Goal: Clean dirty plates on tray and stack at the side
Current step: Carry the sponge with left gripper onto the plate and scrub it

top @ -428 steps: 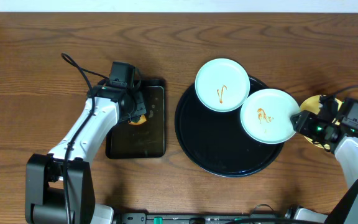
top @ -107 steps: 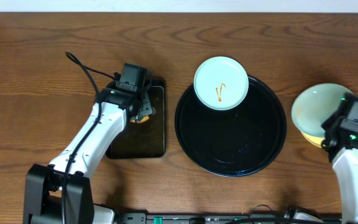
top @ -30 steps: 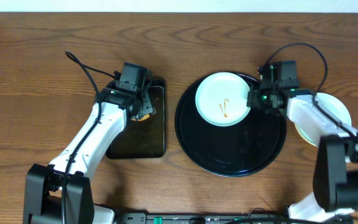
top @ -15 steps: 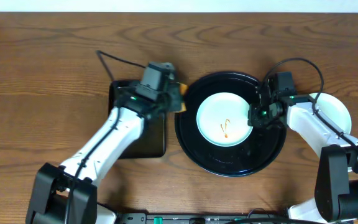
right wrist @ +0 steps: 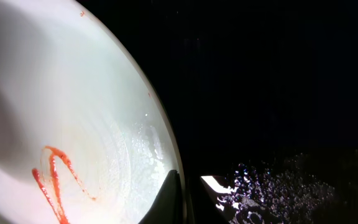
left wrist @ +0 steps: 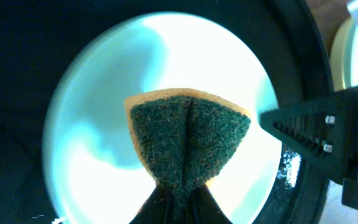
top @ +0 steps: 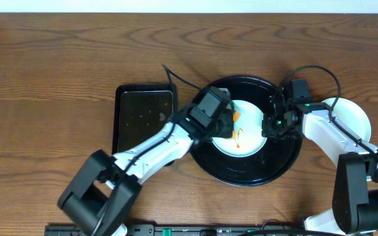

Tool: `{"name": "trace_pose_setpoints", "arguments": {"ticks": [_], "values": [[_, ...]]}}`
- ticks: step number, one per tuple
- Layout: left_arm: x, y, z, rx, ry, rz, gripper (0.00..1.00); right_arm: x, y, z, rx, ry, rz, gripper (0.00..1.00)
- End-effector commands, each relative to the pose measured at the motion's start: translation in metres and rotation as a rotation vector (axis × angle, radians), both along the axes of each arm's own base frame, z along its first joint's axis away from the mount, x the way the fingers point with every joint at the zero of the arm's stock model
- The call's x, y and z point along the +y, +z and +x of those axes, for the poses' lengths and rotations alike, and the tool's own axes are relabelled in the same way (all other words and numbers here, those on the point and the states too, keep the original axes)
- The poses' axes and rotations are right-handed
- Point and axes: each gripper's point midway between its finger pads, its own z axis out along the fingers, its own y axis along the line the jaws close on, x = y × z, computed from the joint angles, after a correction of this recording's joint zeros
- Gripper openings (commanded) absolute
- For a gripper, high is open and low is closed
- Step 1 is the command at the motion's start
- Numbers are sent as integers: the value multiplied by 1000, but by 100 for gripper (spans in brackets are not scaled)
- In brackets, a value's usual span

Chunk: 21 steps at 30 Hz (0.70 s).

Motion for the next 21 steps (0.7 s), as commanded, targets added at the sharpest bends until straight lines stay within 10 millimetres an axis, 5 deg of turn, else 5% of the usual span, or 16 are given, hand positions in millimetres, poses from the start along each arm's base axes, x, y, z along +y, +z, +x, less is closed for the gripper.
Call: {"name": "trace_pose_setpoints", "arguments": {"ticks": [1, 15, 21], "values": [[-17, -6, -10, 31, -4, -37, 8, 3, -5, -5, 22, 8, -6, 1], [-57, -42, -17, 122, 86, -134, 8, 2, -6, -12, 51, 8, -8, 1], [-32, -72, -24, 147, 57, 10, 7, 2, -6, -12, 49, 7, -8, 1]]}}
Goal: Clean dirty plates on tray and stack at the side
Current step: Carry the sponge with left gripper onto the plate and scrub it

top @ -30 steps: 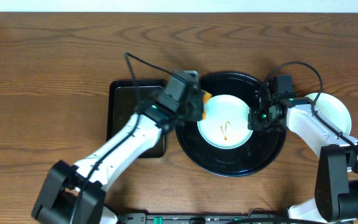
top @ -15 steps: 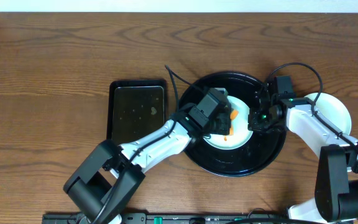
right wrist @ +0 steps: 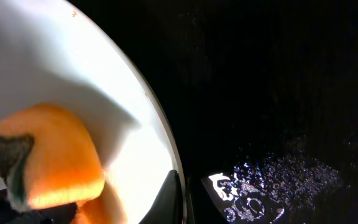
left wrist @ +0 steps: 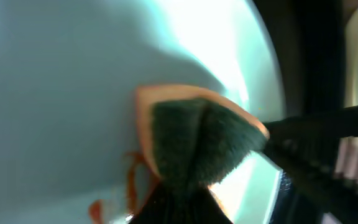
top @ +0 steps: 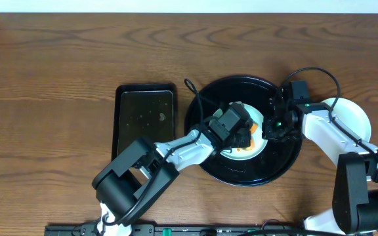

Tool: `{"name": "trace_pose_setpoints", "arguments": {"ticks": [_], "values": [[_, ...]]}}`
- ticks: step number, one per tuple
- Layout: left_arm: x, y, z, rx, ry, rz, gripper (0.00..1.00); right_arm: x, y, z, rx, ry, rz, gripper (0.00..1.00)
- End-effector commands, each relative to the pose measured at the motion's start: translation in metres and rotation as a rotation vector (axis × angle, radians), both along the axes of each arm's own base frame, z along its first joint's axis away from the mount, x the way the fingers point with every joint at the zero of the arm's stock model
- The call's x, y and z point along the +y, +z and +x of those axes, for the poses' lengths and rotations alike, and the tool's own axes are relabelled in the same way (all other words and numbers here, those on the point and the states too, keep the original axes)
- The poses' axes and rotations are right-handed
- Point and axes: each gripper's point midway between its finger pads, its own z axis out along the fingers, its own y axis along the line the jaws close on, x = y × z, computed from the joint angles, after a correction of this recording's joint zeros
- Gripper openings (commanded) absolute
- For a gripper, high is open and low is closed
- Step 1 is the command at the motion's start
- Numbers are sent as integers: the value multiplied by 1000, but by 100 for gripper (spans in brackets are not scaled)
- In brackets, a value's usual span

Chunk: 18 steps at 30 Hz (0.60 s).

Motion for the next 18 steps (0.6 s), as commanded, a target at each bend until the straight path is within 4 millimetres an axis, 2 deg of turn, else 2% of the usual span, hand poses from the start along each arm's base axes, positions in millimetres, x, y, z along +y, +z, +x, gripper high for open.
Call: {"name": "trace_pose_setpoints", "arguments": {"ticks": [1, 5, 8, 10, 13, 16, 18], "values": [[27, -20, -4, 29, -24, 115, 7, 3, -4, -3, 12, 7, -7, 1], [60, -25, -9, 103, -18, 203, 7, 2, -4, -2, 9, 6, -12, 1], [59, -8, -6, 32, -164, 175, 7, 2, -4, -2, 10, 6, -11, 1], [66, 9, 14, -71, -181, 198, 8, 2, -4, -3, 11, 6, -11, 1], [82, 41, 52, -198, -107, 222, 8, 2, -4, -3, 11, 6, -11, 1], [94, 65, 70, -235, -55, 192, 7, 2, -4, -2, 10, 6, -10, 1], [106, 74, 72, -231, -28, 196, 7, 2, -4, -2, 10, 7, -10, 1]]}}
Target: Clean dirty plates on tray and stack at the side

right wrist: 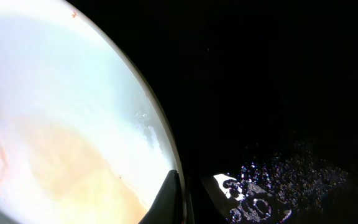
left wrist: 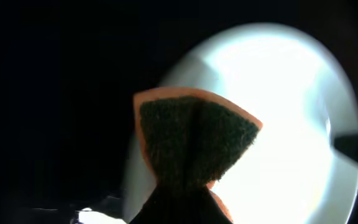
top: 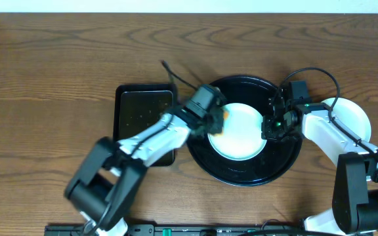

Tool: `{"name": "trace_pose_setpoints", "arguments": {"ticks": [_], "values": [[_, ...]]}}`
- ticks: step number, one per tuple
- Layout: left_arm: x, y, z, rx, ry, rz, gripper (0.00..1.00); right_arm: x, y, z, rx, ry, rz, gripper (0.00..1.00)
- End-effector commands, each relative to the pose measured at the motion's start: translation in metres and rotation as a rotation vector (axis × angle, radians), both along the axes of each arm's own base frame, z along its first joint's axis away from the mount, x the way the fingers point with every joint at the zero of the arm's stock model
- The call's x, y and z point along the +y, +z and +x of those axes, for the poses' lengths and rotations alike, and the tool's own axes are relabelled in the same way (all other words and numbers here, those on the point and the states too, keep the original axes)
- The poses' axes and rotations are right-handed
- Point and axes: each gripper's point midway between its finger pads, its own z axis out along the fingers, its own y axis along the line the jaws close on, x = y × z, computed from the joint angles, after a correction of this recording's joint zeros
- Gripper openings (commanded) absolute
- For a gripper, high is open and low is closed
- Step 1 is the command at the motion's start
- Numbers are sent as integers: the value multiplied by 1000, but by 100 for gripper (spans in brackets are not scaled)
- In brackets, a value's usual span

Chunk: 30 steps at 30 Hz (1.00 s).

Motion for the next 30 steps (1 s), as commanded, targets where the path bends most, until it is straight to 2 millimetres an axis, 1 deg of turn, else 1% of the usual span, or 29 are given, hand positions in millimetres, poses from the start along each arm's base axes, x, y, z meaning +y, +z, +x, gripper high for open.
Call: {"name": "trace_pose_setpoints", "arguments": {"ticks": [1, 2, 4, 5, 6, 7, 10, 13, 15, 18, 20, 23, 26, 30], "values": [[18, 39, 18, -90, 21, 11, 8, 1, -4, -2, 10, 5, -14, 1], [26, 39, 13, -65, 29, 28, 8, 2, -4, -2, 10, 6, -10, 2], [46, 37, -3, 10, 45, 80, 7, 3, -4, -3, 12, 7, -4, 10], [54, 35, -9, 33, 44, 106, 8, 3, -4, -3, 11, 7, -3, 16], [68, 31, -15, 63, 56, 154, 7, 3, -4, -2, 10, 7, -3, 24], [82, 27, -18, 84, 81, 202, 7, 3, -4, -1, 6, 7, -3, 26], [119, 18, -21, 112, 154, 328, 8, 5, -4, 4, -22, 9, 9, 25], [145, 13, -16, 117, 219, 374, 8, 19, -6, 9, -64, 51, 88, 23], [155, 12, -7, 105, 257, 360, 8, 26, -10, 9, -73, 61, 133, 18], [169, 12, 7, 80, 316, 338, 8, 29, -19, 6, -74, 56, 151, 13], [178, 13, 14, 68, 348, 327, 8, 29, -24, 6, -75, 47, 153, 1], [185, 14, 19, 62, 377, 317, 8, 31, -23, 11, -99, 51, 163, 1], [187, 14, 20, 63, 381, 313, 8, 46, -10, 24, -165, 79, 260, 1], [186, 14, 20, 64, 381, 312, 8, 68, 20, 43, -279, 133, 453, 1]]}}
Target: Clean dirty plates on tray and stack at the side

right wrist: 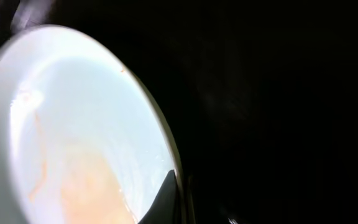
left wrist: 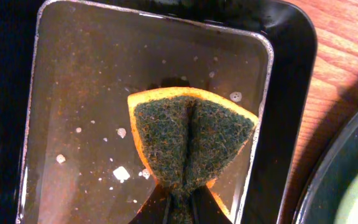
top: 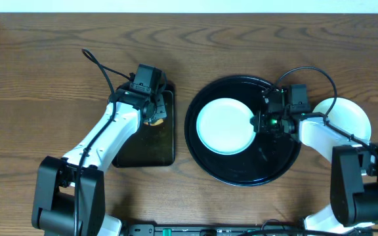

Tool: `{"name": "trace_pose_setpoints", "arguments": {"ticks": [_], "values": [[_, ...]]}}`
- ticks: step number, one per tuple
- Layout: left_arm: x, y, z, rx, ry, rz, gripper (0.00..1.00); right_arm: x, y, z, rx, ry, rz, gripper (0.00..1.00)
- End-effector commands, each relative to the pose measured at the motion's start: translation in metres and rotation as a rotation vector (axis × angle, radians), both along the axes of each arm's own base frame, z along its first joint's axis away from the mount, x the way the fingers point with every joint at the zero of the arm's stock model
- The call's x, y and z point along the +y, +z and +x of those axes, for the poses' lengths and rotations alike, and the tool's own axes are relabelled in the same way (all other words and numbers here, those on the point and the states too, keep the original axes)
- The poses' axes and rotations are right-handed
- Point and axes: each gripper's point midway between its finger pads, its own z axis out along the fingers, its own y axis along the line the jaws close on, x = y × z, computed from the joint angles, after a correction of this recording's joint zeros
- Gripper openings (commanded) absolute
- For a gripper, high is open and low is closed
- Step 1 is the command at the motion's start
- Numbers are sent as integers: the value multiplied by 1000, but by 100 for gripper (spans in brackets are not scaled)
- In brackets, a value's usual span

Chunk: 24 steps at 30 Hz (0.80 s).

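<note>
A white plate (top: 224,126) lies in the round black tray (top: 277,157); my right gripper (top: 257,122) is shut on its right rim. In the right wrist view the plate (right wrist: 73,124) carries a faint orange smear, and one dark fingertip (right wrist: 168,199) lies over its edge. My left gripper (top: 154,116) is shut on an orange sponge with a green scouring face (left wrist: 188,140), held over the water in the black rectangular tray (left wrist: 73,112).
A clean white plate (top: 348,118) sits on the wood table to the right of the round tray, partly under my right arm. The rectangular water tray (top: 133,147) stands left of the round tray. Cables trail off both wrists.
My left gripper has carried the sponge from the plate's left edge over to the rectangular water tray. The plate, still held by my right gripper, now sits a little further left in the round tray.
My right gripper held the plate's rim throughout. First the sponge hovered over the plate, which showed a red squiggle. Then the sponge was pressed on that mark. Then it was at the plate's left edge, leaving only an orange smear. Now it is over the water tray.
</note>
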Motion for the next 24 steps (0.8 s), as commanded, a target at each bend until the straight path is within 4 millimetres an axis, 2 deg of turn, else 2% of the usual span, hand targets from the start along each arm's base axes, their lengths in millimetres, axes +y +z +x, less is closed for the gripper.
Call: {"name": "trace_pose_setpoints", "arguments": {"ticks": [1, 6, 12, 15, 18, 24], "values": [[3, -1, -1, 3, -4, 13, 8, 27, 24, 3, -37, 73, 211, 1], [3, -1, -2, 5, -4, 13, 8, 23, 40, 23, -144, 63, 229, 1], [3, -2, -3, 8, -4, 15, 8, 16, 65, 33, -274, 92, 167, 1], [4, -5, -5, 16, -8, 20, 8, 0, 78, 40, -344, 56, 47, 1], [5, -8, -9, 27, -12, 24, 8, -26, 95, 46, -426, 9, -132, 1], [5, -9, -8, 23, -12, 23, 8, -69, 136, 44, -569, -43, -522, 1]]}}
